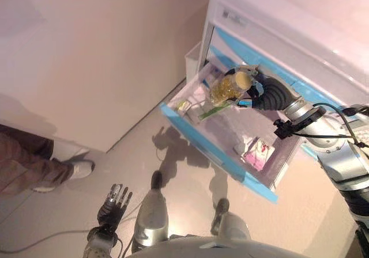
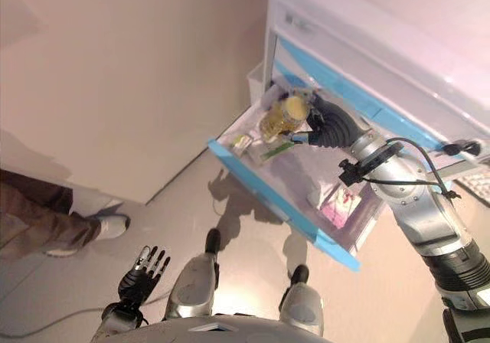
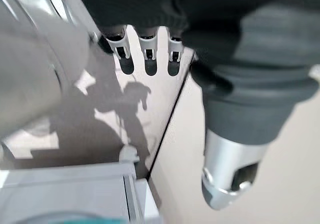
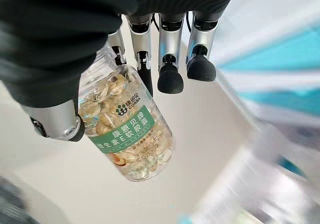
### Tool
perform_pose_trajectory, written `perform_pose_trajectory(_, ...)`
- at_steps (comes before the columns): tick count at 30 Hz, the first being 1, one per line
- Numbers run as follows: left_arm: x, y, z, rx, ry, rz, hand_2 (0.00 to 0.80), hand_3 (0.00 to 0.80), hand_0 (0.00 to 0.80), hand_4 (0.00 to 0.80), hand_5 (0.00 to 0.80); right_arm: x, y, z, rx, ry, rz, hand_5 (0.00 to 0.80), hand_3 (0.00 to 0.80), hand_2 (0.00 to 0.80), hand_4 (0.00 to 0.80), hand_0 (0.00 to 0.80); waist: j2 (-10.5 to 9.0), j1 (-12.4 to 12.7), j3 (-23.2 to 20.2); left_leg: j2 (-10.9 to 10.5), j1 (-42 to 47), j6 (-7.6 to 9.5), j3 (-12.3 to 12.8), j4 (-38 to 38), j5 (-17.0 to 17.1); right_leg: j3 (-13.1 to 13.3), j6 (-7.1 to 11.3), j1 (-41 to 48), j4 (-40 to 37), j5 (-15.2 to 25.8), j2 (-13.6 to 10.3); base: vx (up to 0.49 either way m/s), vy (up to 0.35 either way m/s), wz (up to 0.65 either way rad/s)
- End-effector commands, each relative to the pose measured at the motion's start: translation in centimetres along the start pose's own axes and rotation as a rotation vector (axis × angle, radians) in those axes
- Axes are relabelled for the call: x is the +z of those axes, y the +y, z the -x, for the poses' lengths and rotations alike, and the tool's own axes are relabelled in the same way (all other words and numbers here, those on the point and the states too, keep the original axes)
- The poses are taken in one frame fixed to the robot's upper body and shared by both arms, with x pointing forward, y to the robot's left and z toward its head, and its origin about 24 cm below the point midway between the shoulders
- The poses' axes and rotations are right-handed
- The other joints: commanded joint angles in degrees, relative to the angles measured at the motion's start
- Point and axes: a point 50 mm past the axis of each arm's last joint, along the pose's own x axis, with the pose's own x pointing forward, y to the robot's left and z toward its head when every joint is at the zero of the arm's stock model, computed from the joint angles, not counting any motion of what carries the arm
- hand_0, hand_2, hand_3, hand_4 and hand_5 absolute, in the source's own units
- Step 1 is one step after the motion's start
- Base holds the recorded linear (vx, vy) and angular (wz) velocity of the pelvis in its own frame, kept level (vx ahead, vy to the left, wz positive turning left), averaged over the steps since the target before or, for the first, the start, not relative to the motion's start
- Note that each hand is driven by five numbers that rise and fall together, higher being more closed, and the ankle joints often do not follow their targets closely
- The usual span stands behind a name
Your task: Open the drawer and pick up the medicine
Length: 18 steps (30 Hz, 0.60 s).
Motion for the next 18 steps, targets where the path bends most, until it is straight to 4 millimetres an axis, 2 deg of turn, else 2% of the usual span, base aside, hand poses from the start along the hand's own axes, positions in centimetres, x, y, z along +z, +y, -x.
perform_pose_trajectory(1,-0.7,2.1,1.5,0.081,0.039,-0.036,0.000,0.000,0.000,0.000,0.000,3.2,-3.0,-0.8,-0.064,-0.162,-0.010,0.800,0.800,0.800,0.800,0.800,-0.14,0.5,-5.6,2.5,4.3,1.11,1.0,0.5,-4.1,-1.7,-1.51,-1.0,-0.9,4.4,0.8,0.055,-0.020,-0.19)
perform_pose_trajectory(7,-0.9,3.1,1.9,0.127,0.057,-0.047,0.000,0.000,0.000,0.000,0.000,3.7,-6.6,-2.0,-0.191,-0.154,-0.044,0.800,0.800,0.800,0.800,0.800,-0.69,0.9,-8.7,2.6,6.8,0.93,1.7,-1.7,-4.2,-2.1,-1.58,1.2,-3.0,4.8,1.3,0.053,-0.018,-0.10)
perform_pose_trajectory(11,-0.9,3.8,2.2,0.162,0.064,-0.042,0.000,0.000,0.000,0.000,0.000,3.3,-8.9,-2.7,-0.272,-0.111,-0.091,0.800,0.800,0.800,0.800,0.800,-0.95,1.0,-10.1,2.4,7.9,0.87,1.8,-2.5,-4.3,-2.3,-1.68,2.2,-3.8,4.9,1.5,0.045,-0.004,-0.02)
perform_pose_trajectory(18,-0.7,4.4,2.3,0.208,0.085,-0.058,0.000,0.000,0.000,0.000,0.000,0.0,-12.4,-3.8,-0.492,0.111,-0.092,0.800,0.800,0.800,0.800,0.800,-1.14,2.1,-11.4,1.9,9.3,0.98,1.2,-3.0,-4.7,-3.2,-1.76,3.6,-4.6,4.9,1.4,0.029,-0.007,0.01)
